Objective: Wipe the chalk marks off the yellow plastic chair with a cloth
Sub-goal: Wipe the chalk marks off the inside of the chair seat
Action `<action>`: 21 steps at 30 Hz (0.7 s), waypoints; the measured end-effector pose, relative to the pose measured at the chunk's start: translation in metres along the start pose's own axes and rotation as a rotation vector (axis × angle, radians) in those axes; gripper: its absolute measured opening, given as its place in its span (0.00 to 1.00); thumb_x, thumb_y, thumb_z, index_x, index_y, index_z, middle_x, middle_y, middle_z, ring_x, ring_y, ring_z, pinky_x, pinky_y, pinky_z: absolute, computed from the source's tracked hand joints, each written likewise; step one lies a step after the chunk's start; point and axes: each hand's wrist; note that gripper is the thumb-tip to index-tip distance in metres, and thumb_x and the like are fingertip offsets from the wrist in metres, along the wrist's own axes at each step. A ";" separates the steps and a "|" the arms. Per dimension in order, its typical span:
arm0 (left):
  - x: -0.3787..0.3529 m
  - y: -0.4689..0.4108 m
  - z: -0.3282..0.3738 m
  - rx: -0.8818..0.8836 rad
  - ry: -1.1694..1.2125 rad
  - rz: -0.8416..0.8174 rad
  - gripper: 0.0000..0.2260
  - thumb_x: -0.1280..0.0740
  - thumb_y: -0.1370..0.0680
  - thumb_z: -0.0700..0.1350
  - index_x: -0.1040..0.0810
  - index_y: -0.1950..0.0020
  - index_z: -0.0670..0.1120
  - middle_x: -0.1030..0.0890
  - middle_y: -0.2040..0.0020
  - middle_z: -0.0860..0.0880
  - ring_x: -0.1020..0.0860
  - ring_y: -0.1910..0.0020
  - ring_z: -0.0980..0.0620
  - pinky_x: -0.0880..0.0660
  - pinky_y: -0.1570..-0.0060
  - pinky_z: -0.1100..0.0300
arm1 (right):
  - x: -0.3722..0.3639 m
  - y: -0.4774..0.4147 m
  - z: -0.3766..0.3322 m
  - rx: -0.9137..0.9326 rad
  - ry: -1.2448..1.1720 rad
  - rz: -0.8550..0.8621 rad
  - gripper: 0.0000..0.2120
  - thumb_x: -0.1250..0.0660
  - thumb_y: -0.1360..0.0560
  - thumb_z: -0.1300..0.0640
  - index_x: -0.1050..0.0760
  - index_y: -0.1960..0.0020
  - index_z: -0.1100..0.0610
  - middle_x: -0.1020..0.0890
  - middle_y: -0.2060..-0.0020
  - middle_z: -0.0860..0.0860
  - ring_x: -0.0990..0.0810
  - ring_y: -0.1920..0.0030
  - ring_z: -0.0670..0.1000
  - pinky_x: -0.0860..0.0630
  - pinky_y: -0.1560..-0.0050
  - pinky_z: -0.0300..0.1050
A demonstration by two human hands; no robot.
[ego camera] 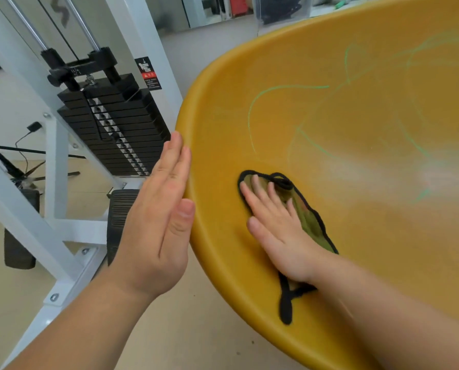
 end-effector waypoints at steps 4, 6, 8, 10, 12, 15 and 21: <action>-0.002 0.000 0.003 0.000 -0.023 0.017 0.28 0.55 0.16 0.55 0.43 0.22 0.37 0.46 0.20 0.45 0.47 0.21 0.49 0.45 0.24 0.47 | 0.004 -0.045 0.003 -0.188 -0.108 0.102 0.46 0.71 0.38 0.16 0.64 0.22 0.31 0.66 0.21 0.35 0.69 0.20 0.50 0.69 0.23 0.68; -0.003 0.000 0.002 -0.007 -0.017 0.018 0.28 0.55 0.16 0.54 0.43 0.23 0.37 0.46 0.20 0.44 0.47 0.21 0.49 0.45 0.24 0.46 | -0.010 -0.057 -0.023 -0.065 -0.120 0.097 0.43 0.71 0.40 0.15 0.69 0.27 0.26 0.69 0.25 0.28 0.68 0.20 0.49 0.68 0.23 0.67; -0.002 0.000 0.000 -0.011 -0.003 0.023 0.28 0.55 0.16 0.55 0.42 0.23 0.36 0.46 0.20 0.43 0.47 0.21 0.48 0.45 0.24 0.45 | -0.025 -0.045 -0.051 0.111 -0.124 0.054 0.40 0.73 0.42 0.14 0.72 0.32 0.21 0.71 0.29 0.23 0.70 0.21 0.46 0.65 0.24 0.61; -0.002 -0.001 0.000 -0.006 0.006 0.017 0.28 0.54 0.16 0.54 0.42 0.23 0.36 0.46 0.20 0.43 0.47 0.21 0.48 0.45 0.24 0.45 | -0.027 -0.019 -0.052 0.238 -0.154 0.011 0.40 0.72 0.37 0.16 0.70 0.27 0.24 0.68 0.25 0.27 0.70 0.21 0.44 0.65 0.23 0.56; -0.002 -0.001 0.001 0.007 -0.036 0.005 0.28 0.51 0.16 0.53 0.43 0.22 0.37 0.47 0.20 0.44 0.48 0.21 0.48 0.45 0.24 0.45 | -0.014 0.003 -0.027 0.231 -0.081 -0.024 0.39 0.71 0.30 0.20 0.66 0.22 0.31 0.67 0.22 0.31 0.68 0.20 0.42 0.66 0.21 0.53; -0.002 0.000 0.003 0.036 -0.206 -0.045 0.32 0.45 0.19 0.57 0.49 0.20 0.42 0.52 0.19 0.49 0.51 0.21 0.53 0.48 0.23 0.50 | 0.007 0.004 0.027 -0.093 0.173 0.008 0.41 0.75 0.35 0.18 0.68 0.24 0.29 0.69 0.22 0.34 0.67 0.19 0.48 0.68 0.21 0.58; -0.002 0.008 0.014 0.077 -0.374 -0.122 0.41 0.44 0.23 0.66 0.57 0.19 0.46 0.59 0.19 0.53 0.58 0.21 0.55 0.58 0.24 0.61 | 0.031 -0.011 0.055 -0.528 0.186 0.036 0.44 0.68 0.32 0.21 0.64 0.19 0.36 0.67 0.20 0.42 0.70 0.20 0.56 0.69 0.24 0.67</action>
Point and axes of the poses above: each hand's wrist, its own y-axis away from the middle knuckle, its own x-axis out of the back of the hand, z = x × y
